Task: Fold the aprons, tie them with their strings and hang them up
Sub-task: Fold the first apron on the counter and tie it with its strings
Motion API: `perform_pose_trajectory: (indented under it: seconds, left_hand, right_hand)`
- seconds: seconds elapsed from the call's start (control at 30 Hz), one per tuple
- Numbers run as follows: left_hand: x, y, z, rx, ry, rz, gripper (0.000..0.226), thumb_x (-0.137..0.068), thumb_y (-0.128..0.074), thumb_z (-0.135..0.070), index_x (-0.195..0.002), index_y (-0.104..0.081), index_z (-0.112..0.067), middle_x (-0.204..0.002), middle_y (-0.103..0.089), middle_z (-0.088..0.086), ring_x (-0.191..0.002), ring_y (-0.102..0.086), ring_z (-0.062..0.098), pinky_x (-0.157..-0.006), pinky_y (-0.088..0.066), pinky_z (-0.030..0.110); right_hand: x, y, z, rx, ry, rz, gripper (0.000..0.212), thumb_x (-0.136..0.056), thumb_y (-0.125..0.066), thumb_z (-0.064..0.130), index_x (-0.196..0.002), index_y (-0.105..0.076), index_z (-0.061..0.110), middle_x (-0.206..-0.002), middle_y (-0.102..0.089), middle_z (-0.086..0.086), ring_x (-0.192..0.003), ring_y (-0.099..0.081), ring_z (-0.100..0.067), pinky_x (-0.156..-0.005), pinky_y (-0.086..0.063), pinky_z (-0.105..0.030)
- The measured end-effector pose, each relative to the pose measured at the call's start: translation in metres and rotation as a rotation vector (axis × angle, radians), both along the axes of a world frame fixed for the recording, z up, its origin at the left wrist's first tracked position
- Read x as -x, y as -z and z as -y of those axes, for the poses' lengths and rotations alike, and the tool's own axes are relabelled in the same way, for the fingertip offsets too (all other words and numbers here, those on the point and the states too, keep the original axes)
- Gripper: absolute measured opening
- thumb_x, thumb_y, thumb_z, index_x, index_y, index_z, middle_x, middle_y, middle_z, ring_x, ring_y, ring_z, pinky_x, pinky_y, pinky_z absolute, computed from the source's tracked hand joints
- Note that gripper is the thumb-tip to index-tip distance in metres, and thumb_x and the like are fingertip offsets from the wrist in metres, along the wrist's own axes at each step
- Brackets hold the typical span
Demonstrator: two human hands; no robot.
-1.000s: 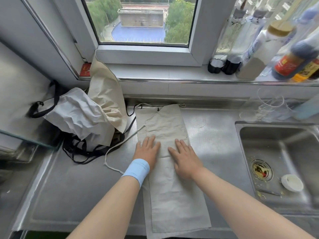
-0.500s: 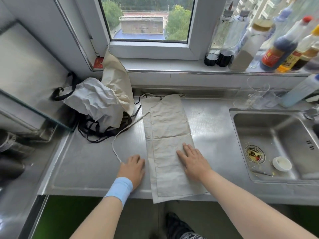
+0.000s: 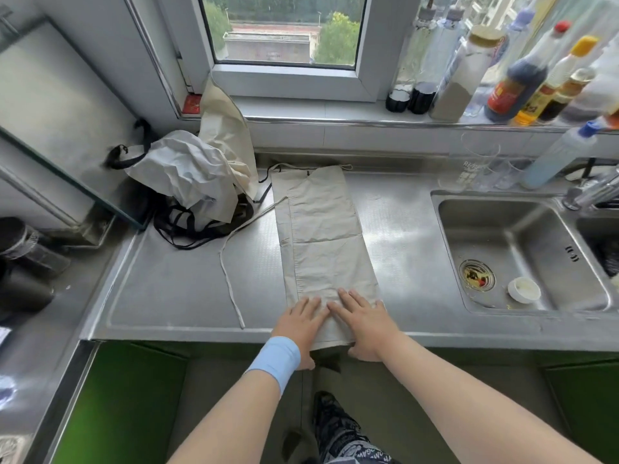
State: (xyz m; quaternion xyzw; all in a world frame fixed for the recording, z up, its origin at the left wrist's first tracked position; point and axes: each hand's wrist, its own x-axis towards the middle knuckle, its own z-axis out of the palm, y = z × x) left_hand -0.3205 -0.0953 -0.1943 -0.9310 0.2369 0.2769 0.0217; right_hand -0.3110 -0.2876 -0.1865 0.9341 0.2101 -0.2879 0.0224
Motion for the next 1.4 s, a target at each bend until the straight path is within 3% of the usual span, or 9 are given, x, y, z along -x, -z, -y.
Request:
perform_pose_trajectory:
  seconds: [0.13,0.27,0.47,0.6,0.7,0.9,1.0,1.2,1.4]
  left_hand:
    - [0.005,-0.006,-0.005,0.118,-0.040,0.047,0.076,-0.086,-0.056,-0.005,-0.150,-0.020,-0.020,-0.158,-0.016,0.003,-0.146,-0.015,0.025,-0.118,-0.024,0.035]
    - [-0.002,-0.026,-0.009,0.237,-0.278,0.011,0.030,-0.098,-0.041,-0.022,-0.124,-0.055,-0.027,-0.127,-0.056,-0.001,-0.110,-0.056,0.024,-0.092,-0.045,0.032]
    - [-0.016,-0.059,-0.022,0.423,-0.424,-0.129,0.069,-0.070,-0.052,-0.077,-0.127,-0.048,-0.038,-0.126,-0.054,-0.014,-0.113,-0.053,0.015,-0.095,-0.045,0.035]
    - [-0.032,-0.077,-0.015,0.362,-0.363,-0.099,0.048,-0.077,-0.063,-0.049,-0.120,-0.044,-0.039,-0.111,-0.062,-0.005,-0.095,-0.059,0.023,-0.079,-0.048,0.032]
    - [-0.056,-0.090,-0.018,0.425,-0.487,-0.021,0.004,-0.088,-0.056,-0.032,-0.091,-0.056,-0.030,-0.092,-0.062,0.000,-0.089,-0.059,0.025,-0.069,-0.039,0.027]
    - [-0.125,-0.111,-0.033,0.520,-0.659,-0.016,0.019,-0.082,-0.065,-0.030,-0.068,-0.061,-0.020,-0.063,-0.055,-0.004,-0.071,-0.058,0.024,-0.056,-0.038,0.024]
    - [-0.157,-0.110,-0.028,0.559,-0.725,0.093,0.004,-0.083,-0.062,-0.027,-0.081,-0.066,-0.025,-0.075,-0.064,-0.002,-0.083,-0.063,0.026,-0.067,-0.045,0.027]
    - [-0.184,-0.090,-0.008,0.333,-0.649,0.531,0.047,-0.086,-0.059,-0.020,-0.130,-0.045,-0.028,-0.124,-0.050,-0.003,-0.118,-0.047,0.021,-0.098,-0.035,0.033]
    - [-0.177,-0.032,0.007,0.264,-0.303,0.186,0.044,-0.095,-0.047,-0.030,-0.138,-0.041,-0.031,-0.146,-0.035,-0.002,-0.135,-0.032,0.023,-0.108,-0.026,0.034]
  right_hand:
    - [0.012,0.001,-0.006,-0.021,-0.002,0.084,0.091,-0.082,-0.065,0.022,-0.153,-0.010,0.031,-0.165,0.002,-0.005,-0.151,-0.007,-0.027,-0.112,-0.028,-0.051]
    - [0.013,-0.005,-0.006,-0.104,0.014,0.096,0.054,-0.086,-0.054,0.027,-0.138,-0.040,0.024,-0.160,-0.022,-0.007,-0.144,-0.028,-0.030,-0.107,-0.035,-0.048]
    - [-0.017,-0.049,-0.007,-0.198,0.115,0.110,0.016,-0.092,-0.043,0.024,-0.092,-0.059,0.021,-0.096,-0.067,-0.005,-0.089,-0.060,-0.029,-0.066,-0.037,-0.032]
    - [-0.046,-0.086,-0.010,-0.289,0.148,0.117,0.014,-0.080,-0.051,0.025,-0.066,-0.051,0.023,-0.069,-0.055,0.003,-0.072,-0.051,-0.023,-0.059,-0.034,-0.029]
    - [-0.072,-0.107,-0.006,-0.304,0.186,0.066,0.017,-0.073,-0.055,0.024,-0.060,-0.045,0.020,-0.062,-0.051,0.005,-0.068,-0.050,-0.023,-0.053,-0.033,-0.030]
    - [-0.132,-0.122,0.017,-0.352,0.338,0.271,0.008,-0.075,-0.051,0.016,-0.074,-0.058,0.019,-0.086,-0.059,0.000,-0.082,-0.056,-0.025,-0.064,-0.046,-0.033]
    - [-0.158,-0.114,0.017,-0.392,0.411,0.354,0.016,-0.080,-0.050,0.013,-0.079,-0.063,0.022,-0.089,-0.057,0.001,-0.086,-0.055,-0.024,-0.064,-0.042,-0.031]
    - [-0.208,-0.073,0.010,-0.443,0.527,0.410,0.020,-0.090,-0.053,0.018,-0.098,-0.070,0.024,-0.100,-0.068,0.001,-0.095,-0.061,-0.027,-0.068,-0.045,-0.033]
    - [-0.236,-0.022,0.008,-0.495,0.675,0.304,0.020,-0.093,-0.051,0.015,-0.102,-0.068,0.020,-0.098,-0.070,-0.008,-0.093,-0.061,-0.033,-0.070,-0.047,-0.037]
